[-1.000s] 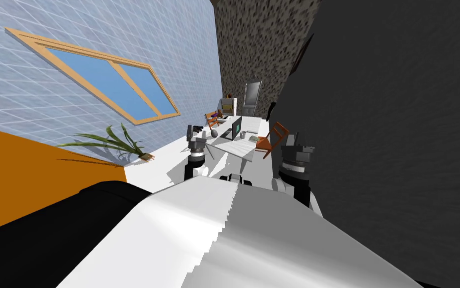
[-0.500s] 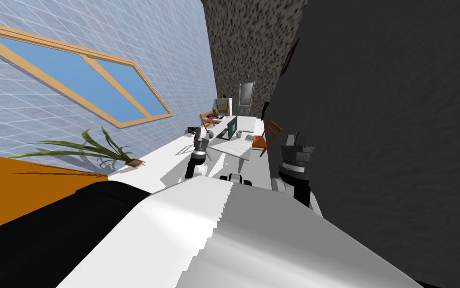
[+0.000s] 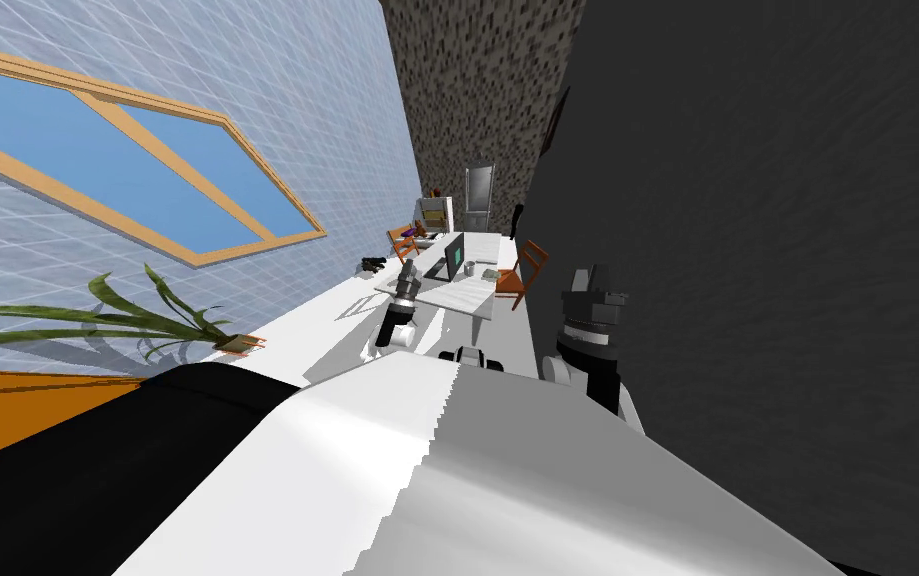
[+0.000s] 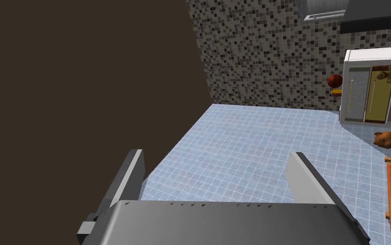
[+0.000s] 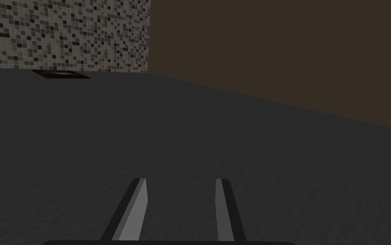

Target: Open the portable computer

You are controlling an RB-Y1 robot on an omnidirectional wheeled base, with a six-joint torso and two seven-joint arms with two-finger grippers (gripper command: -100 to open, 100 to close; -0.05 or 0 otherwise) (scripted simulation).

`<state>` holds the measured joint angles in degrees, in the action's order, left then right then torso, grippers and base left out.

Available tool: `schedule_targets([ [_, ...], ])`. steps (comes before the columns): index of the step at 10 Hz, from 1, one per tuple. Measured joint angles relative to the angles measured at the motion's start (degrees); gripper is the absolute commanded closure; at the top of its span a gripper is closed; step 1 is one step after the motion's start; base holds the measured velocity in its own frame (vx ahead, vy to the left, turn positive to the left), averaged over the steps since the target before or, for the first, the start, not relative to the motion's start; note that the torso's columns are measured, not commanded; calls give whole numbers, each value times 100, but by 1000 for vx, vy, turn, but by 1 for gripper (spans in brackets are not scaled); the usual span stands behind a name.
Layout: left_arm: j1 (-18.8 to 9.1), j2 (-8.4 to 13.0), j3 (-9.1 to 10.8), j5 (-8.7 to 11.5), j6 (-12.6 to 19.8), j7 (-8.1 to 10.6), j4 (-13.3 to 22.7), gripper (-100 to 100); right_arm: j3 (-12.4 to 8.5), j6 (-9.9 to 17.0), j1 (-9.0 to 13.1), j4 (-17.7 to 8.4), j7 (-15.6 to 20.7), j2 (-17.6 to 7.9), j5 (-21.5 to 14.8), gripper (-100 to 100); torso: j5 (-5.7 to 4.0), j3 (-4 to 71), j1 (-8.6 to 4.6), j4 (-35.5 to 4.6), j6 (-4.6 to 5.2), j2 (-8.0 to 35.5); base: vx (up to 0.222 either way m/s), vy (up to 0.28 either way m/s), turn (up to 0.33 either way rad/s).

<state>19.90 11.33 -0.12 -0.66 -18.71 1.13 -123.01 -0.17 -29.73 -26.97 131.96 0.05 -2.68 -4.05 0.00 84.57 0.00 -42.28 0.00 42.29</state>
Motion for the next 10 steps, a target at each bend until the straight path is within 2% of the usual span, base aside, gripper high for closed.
schedule_targets([
  [2, -155, 151, 113, -49, 222, -11, 217, -100, 0, 0, 0, 0, 0, 0, 0, 0, 0, 1, 1, 0, 0, -1, 14, -5, -142],
  [7, -492, 342, 220, -255, 679, -148, 753, -100, 0, 0, 0, 0, 0, 0, 0, 0, 0, 0, 0, 0, -1, 0, 11, -3, -131],
  [9, -597, 541, 328, -275, 823, -135, 965, -100, 0, 0, 0, 0, 0, 0, 0, 0, 0, 0, 1, 0, 0, 0, 10, -4, -130],
  [10, -644, 570, 340, -321, 875, -163, 1072, -100, 0, 0, 0, 0, 0, 0, 0, 0, 0, 0, 0, 0, 1, 0, 10, -2, -131],
])
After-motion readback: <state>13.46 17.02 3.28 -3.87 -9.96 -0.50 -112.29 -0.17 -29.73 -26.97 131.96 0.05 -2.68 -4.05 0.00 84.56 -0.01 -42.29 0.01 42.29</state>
